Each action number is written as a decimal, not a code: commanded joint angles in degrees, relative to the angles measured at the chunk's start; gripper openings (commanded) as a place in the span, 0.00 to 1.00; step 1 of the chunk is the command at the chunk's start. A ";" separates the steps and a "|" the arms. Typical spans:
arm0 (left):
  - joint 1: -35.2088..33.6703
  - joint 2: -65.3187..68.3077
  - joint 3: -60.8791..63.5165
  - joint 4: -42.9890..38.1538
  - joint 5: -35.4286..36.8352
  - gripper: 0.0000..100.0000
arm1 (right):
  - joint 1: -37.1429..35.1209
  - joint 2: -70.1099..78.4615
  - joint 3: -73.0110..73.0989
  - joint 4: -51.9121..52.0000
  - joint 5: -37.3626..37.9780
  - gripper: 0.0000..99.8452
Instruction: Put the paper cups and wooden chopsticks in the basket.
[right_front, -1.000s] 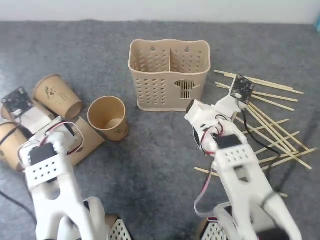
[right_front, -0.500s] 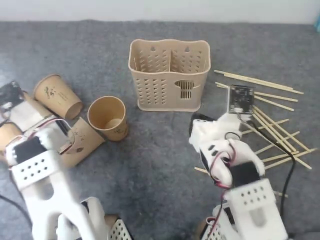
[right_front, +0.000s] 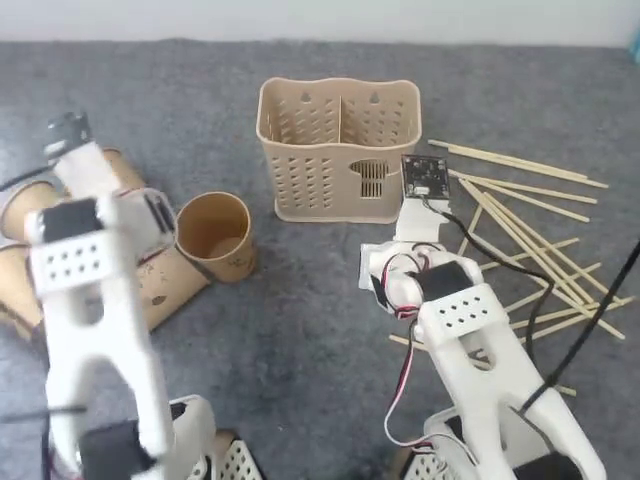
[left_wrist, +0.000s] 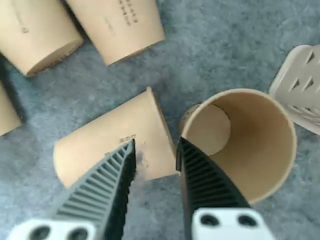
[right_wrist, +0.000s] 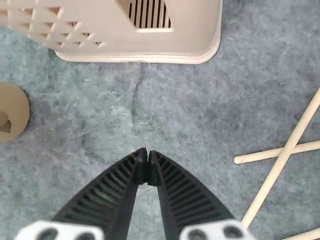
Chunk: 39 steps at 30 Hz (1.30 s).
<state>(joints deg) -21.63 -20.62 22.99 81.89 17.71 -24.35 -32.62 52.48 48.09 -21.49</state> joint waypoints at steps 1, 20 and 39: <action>2.64 3.52 -8.22 1.76 1.14 0.13 | 1.63 -0.75 -3.34 -0.13 0.62 0.01; 9.32 26.64 -20.18 -2.37 -0.18 0.13 | 2.42 -0.92 -3.34 -0.13 0.62 0.01; 11.25 26.73 -36.79 13.98 -19.52 0.13 | 2.42 -0.92 -3.43 -0.13 0.62 0.01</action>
<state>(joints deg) -11.08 6.81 -10.24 94.11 6.29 -22.59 -32.62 52.48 48.09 -21.49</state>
